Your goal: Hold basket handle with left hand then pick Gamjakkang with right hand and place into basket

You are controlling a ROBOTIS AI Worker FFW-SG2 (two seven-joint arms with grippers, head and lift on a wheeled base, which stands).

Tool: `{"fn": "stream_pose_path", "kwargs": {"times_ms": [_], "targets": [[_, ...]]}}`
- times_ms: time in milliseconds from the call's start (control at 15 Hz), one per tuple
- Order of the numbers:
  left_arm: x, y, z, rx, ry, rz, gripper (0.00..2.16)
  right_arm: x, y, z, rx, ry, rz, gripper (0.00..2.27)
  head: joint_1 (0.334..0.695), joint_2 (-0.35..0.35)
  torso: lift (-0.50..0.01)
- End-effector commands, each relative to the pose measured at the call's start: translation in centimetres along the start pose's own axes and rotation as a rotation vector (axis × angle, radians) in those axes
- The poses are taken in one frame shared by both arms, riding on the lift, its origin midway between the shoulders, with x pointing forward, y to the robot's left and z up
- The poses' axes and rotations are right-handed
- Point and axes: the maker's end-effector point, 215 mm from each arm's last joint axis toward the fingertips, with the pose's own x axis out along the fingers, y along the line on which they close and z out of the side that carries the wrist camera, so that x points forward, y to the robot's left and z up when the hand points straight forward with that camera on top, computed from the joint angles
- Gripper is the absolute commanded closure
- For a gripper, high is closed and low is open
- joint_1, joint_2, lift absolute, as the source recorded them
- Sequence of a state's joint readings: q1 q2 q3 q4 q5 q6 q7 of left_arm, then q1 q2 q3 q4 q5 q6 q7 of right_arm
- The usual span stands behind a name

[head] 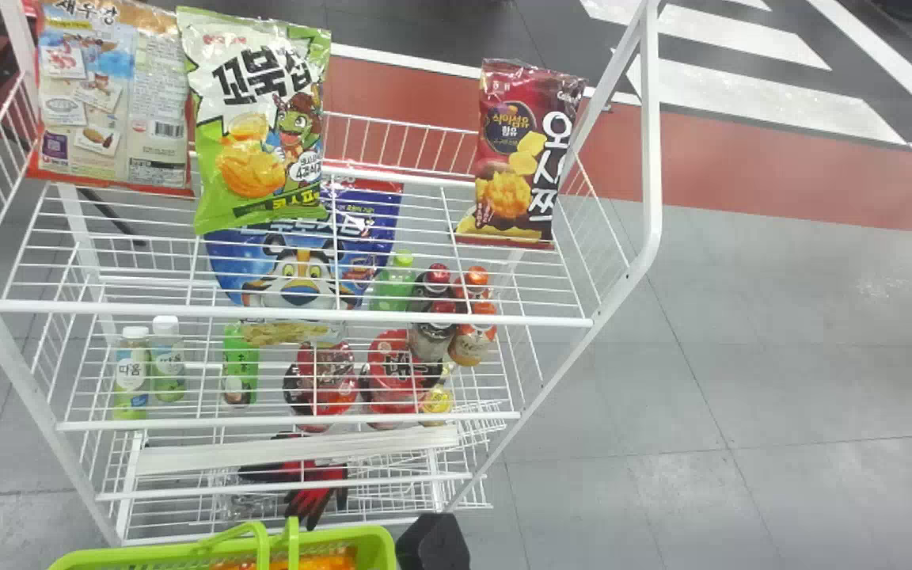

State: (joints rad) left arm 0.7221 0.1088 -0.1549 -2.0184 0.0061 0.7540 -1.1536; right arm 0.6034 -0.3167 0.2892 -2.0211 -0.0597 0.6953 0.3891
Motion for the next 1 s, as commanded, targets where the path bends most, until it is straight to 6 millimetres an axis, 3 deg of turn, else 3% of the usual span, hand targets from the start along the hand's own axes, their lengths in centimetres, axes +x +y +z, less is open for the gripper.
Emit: {"fn": "stream_pose_path", "kwargs": {"times_ms": [0, 267, 400, 533, 600, 733, 800, 933], "targets": [[-0.2, 0.1, -0.1, -0.002, 0.0, 0.004, 2.15, -0.2, -0.8, 0.2, 0.005, -0.009, -0.012, 0.0, 0.695, -0.35, -0.019], [-0.2, 0.1, 0.2, 0.003, -0.004, 0.002, 2.15, -2.1, -2.7, 1.9, 0.003, -0.055, -0.055, 0.07, 0.695, -0.35, -0.019], [-0.1, 0.2, 0.0, 0.0, -0.003, 0.002, 2.15, -3.8, -3.8, 4.1, 0.006, -0.122, -0.083, 0.07, 0.695, -0.35, -0.019], [-0.2, 0.3, 0.0, 0.002, -0.004, 0.004, 2.15, -7.6, -4.9, 10.9, -0.04, -0.367, -0.149, 0.07, 0.695, -0.35, -0.019], [-0.1, 0.5, -0.2, -0.002, -0.004, 0.005, 2.15, -10.6, -4.8, 15.1, -0.074, -0.545, -0.171, 0.07, 0.695, -0.35, -0.019], [0.1, 0.6, -0.3, -0.003, -0.005, 0.003, 2.15, -16.0, -4.5, 21.1, -0.104, -0.828, -0.26, 0.06, 0.695, -0.35, -0.019], [0.3, 0.6, -0.1, 0.0, -0.004, 0.0, 2.15, -17.6, -4.8, 22.4, -0.085, -0.894, -0.308, 0.06, 0.695, -0.35, -0.019], [0.4, 0.5, -0.2, 0.0, -0.001, -0.004, 2.15, -18.5, -6.0, 23.0, -0.024, -0.929, -0.389, 0.06, 0.695, -0.35, -0.019]]}}
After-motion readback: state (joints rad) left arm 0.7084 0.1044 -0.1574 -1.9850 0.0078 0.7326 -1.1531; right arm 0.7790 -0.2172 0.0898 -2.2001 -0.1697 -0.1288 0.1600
